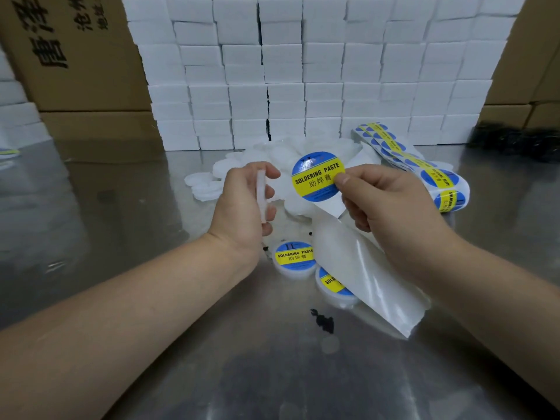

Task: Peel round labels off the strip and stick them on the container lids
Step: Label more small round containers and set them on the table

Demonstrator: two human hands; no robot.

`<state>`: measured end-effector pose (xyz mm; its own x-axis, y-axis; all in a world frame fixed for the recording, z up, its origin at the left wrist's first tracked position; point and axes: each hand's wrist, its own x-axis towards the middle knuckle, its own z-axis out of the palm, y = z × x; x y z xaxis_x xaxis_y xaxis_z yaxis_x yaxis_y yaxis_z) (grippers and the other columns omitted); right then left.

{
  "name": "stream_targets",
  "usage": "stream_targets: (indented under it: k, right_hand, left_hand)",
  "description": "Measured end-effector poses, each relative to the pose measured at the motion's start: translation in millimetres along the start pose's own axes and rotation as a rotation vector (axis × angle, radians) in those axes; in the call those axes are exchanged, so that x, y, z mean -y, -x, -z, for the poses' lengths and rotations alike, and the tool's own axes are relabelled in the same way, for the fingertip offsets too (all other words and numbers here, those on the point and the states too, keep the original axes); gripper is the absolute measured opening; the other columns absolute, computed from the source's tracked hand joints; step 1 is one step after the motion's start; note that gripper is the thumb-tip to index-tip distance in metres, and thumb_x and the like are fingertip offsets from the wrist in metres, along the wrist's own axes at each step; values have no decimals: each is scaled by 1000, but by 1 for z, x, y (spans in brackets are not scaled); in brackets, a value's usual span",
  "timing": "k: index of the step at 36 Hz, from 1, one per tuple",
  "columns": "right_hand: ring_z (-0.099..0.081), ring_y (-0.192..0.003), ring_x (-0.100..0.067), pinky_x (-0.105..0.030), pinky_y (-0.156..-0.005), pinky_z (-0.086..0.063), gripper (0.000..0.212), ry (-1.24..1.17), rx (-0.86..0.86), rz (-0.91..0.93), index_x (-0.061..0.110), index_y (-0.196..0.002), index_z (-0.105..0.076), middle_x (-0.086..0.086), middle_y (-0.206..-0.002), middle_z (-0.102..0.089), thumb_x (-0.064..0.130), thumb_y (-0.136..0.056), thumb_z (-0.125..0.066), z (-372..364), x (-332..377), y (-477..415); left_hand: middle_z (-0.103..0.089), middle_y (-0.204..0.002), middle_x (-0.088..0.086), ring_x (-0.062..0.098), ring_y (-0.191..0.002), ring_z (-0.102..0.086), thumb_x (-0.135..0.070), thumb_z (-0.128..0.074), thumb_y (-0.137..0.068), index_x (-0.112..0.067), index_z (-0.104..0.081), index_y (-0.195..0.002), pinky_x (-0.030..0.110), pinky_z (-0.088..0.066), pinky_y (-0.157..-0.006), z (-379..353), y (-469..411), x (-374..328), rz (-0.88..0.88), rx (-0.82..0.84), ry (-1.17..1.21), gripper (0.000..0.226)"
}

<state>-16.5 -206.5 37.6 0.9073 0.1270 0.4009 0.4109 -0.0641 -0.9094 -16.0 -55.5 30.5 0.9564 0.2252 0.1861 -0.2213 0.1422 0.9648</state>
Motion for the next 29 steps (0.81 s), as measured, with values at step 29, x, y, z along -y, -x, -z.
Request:
stream_targets:
  k: [29]
  right_hand:
    - [-42,-42,2,-7,-44,-33,20,202,77,20,27,-72,-70,15,-45,-49,27,-88,-58,0,-1,3]
  left_hand:
    - [-71,-84,12,29,-74,-69,-17,-41,-94,-14,-58,-102,39,-59,-67,-7,8,3,73,197,457,19]
